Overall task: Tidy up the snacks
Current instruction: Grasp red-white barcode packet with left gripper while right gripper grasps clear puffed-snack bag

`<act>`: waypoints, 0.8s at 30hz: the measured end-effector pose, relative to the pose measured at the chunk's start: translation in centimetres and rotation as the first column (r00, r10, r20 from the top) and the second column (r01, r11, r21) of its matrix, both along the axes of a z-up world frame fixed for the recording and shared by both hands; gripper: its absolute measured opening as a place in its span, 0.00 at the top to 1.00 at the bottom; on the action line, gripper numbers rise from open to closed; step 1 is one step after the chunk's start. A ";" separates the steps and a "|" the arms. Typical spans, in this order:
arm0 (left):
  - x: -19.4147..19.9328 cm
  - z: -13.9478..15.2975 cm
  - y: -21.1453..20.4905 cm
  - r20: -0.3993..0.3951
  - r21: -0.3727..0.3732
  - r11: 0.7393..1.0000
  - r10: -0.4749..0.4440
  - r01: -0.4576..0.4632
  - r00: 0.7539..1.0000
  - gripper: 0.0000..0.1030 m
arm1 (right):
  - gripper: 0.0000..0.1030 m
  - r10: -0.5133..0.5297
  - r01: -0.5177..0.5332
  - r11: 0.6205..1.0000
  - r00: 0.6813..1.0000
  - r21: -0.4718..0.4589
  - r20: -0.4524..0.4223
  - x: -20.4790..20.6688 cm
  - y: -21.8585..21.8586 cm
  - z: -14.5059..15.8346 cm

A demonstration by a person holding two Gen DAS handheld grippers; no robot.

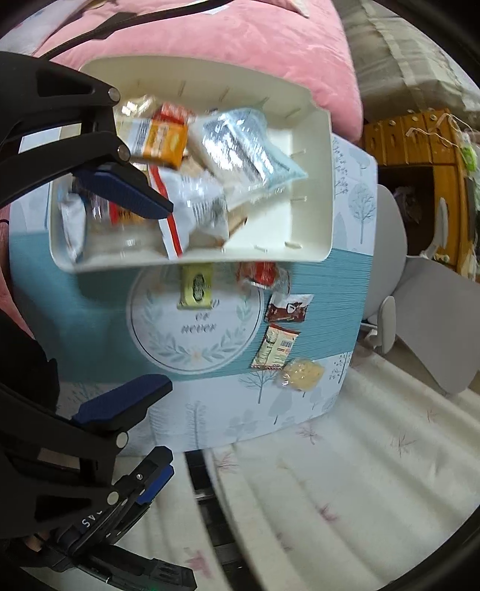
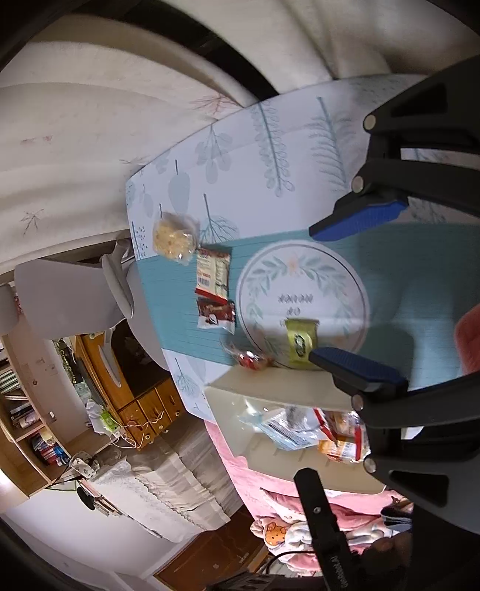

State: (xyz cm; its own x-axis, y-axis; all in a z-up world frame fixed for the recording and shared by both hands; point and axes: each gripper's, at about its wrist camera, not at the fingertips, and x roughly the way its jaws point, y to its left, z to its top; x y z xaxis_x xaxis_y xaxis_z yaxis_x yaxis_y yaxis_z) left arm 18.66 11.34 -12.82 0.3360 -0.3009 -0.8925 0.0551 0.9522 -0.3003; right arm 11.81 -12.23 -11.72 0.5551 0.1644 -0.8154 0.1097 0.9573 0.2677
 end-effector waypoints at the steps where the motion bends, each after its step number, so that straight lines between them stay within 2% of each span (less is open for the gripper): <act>1: 0.4 -0.3 -0.6 -0.014 -0.003 1.000 0.011 -0.011 1.000 0.17 | 0.42 0.008 -0.008 1.000 1.000 0.007 -0.004 0.6 -0.7 0.0; 4: 1.8 -1.3 -2.7 -0.090 0.001 0.998 0.067 -0.067 0.994 0.17 | 0.42 0.027 -0.027 0.999 1.000 0.029 -0.012 2.6 -3.2 -0.1; 9: 3.9 -2.2 -5.5 -0.159 0.061 0.991 0.131 -0.123 0.979 0.17 | 0.42 0.037 -0.036 0.998 0.999 0.046 -0.016 6.0 -6.3 -1.0; 16: 7.8 -3.2 -9.5 -0.197 0.113 0.980 0.183 -0.163 0.963 0.17 | 0.42 0.007 -0.004 0.994 1.000 0.105 -0.024 11.4 -9.8 -2.8; 24: 13.1 -6.0 -12.3 -0.231 0.094 0.947 0.321 -0.307 0.918 0.17 | 0.42 -0.039 0.041 0.989 0.999 0.139 -0.015 17.1 -12.5 -5.2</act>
State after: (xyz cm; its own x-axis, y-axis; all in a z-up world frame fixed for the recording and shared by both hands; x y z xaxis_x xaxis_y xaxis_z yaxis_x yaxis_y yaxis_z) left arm 31.76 -0.93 -18.78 0.1784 -0.1633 -0.9703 -0.3168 0.9241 -0.2137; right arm 28.88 -24.78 -16.97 0.5536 0.2546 -0.7929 0.1516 0.9054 0.3966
